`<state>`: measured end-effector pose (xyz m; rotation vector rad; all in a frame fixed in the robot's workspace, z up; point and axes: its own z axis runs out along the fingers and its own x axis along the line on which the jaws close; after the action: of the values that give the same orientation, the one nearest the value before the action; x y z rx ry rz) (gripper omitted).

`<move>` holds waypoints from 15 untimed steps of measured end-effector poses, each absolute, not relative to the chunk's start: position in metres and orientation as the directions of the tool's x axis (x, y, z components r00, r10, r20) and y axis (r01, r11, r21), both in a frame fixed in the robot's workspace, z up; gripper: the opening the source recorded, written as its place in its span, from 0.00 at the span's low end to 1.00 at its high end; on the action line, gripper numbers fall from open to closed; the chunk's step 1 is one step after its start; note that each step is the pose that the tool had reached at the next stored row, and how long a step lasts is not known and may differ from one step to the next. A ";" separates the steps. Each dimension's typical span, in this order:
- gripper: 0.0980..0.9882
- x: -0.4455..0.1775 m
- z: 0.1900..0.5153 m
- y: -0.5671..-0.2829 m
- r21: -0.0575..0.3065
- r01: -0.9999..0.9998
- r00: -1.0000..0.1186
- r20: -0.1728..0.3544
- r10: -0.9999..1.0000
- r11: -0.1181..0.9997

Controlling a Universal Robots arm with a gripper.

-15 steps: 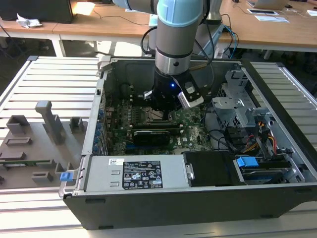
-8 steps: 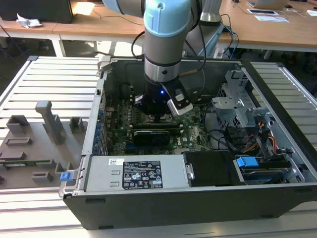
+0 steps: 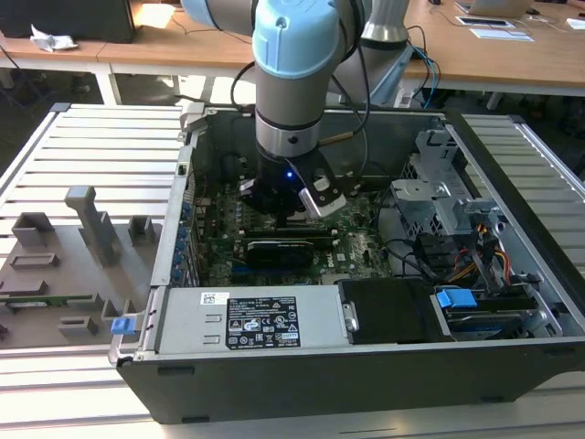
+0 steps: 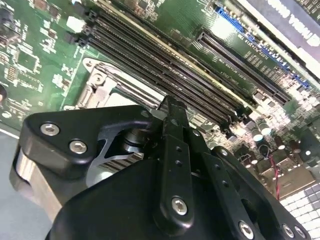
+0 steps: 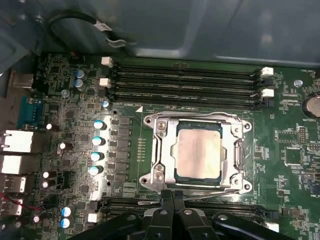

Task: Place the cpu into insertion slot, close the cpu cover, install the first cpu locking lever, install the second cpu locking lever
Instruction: 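Install the second cpu locking lever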

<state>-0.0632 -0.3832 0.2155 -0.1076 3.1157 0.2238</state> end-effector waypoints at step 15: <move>0.01 -0.088 0.205 -0.384 0.157 -0.129 -0.992 -0.023 -0.127 0.979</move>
<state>-0.0884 -0.3836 0.2049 -0.2007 3.1128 0.2486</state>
